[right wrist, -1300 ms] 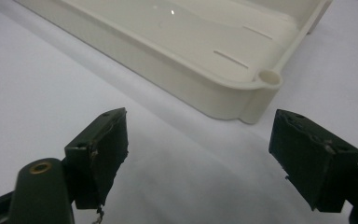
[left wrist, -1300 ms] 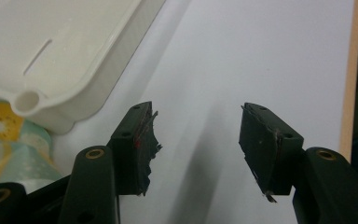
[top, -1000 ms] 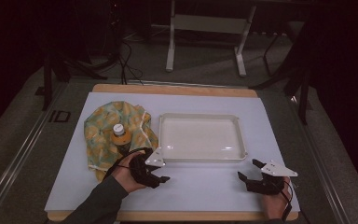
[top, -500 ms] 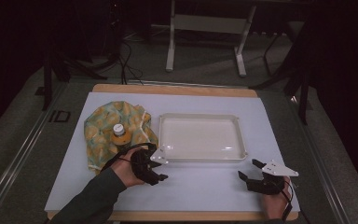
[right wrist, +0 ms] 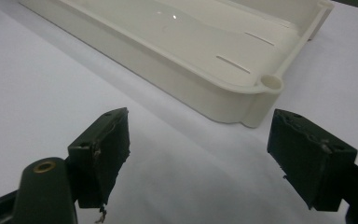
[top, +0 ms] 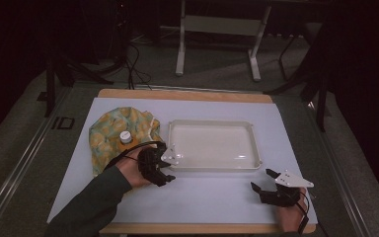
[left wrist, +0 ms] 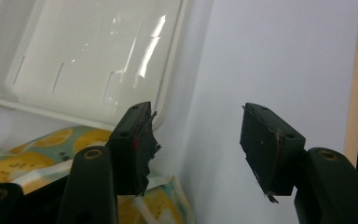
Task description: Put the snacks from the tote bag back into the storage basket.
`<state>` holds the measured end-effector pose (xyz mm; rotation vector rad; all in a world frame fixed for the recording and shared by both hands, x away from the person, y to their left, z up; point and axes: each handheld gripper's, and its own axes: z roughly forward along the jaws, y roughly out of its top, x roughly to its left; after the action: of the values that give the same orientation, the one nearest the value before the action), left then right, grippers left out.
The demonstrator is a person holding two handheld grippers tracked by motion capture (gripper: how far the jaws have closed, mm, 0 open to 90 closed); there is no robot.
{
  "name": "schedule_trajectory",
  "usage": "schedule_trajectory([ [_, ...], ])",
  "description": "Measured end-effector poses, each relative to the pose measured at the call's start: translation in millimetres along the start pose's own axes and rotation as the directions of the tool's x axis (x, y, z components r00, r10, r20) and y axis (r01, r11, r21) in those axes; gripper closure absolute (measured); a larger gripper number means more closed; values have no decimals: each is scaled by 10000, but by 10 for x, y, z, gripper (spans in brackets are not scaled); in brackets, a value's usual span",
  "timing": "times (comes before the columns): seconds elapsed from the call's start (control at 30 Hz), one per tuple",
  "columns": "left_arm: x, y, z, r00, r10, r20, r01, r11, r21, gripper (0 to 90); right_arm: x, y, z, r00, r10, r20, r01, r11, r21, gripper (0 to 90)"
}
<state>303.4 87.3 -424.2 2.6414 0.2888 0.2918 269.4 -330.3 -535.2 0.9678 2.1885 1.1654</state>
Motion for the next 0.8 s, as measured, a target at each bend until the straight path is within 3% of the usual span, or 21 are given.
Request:
schedule_trajectory([
  [0.8, 270, 93, -223, 9993, 0, -375, 17, 9990, 450, 441, 7, -1, 1, 9998, -174, 12, 175, 9998, -25, 188],
])
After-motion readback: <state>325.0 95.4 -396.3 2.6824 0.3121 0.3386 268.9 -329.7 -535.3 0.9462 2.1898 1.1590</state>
